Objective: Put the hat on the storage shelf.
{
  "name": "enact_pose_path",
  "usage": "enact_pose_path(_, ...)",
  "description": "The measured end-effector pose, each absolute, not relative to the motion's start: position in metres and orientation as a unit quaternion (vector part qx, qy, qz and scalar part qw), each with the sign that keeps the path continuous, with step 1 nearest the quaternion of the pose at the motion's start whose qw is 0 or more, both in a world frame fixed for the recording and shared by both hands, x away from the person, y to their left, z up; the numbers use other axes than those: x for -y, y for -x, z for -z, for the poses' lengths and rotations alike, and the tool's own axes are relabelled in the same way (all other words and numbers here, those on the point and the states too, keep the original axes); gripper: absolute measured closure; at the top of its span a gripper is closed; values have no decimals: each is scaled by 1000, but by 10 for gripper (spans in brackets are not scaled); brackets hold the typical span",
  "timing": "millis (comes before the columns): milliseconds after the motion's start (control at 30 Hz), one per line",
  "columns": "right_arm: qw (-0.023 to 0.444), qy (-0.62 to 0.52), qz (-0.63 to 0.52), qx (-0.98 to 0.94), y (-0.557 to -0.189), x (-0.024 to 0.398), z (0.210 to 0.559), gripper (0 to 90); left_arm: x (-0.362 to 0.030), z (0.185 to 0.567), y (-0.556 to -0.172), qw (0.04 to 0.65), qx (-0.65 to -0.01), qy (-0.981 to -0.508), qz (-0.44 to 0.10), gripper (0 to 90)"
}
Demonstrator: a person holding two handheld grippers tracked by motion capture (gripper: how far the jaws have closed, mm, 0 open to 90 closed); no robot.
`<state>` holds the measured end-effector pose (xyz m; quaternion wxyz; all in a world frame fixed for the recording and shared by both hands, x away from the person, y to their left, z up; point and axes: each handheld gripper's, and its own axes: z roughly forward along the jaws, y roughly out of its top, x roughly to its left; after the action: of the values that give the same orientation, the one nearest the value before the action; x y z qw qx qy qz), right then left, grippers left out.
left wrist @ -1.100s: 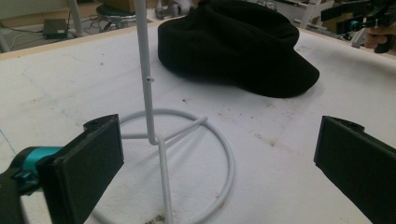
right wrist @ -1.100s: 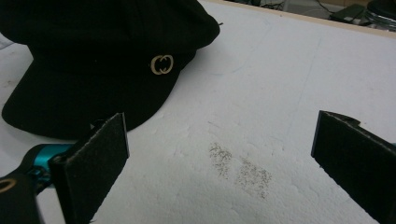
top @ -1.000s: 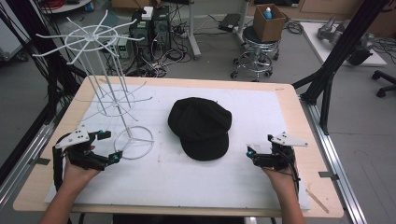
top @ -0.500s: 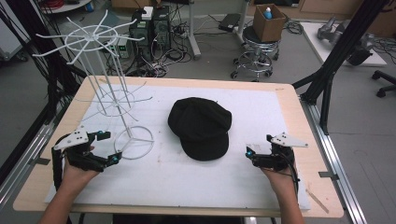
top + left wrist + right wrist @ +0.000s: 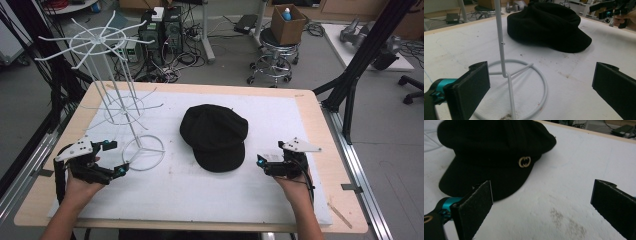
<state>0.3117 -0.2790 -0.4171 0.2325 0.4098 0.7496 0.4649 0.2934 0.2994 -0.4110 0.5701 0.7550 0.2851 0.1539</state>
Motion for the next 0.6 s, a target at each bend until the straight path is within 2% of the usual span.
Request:
enact_pose_path(333, 219, -388, -481, -755, -333, 262, 381, 31, -299, 410, -292, 570, -285, -755, -154, 17)
enact_pose_path(600, 203, -386, -479, -762, -359, 246, 367, 31, -299, 410, -293, 569, -289, -754, -154, 17)
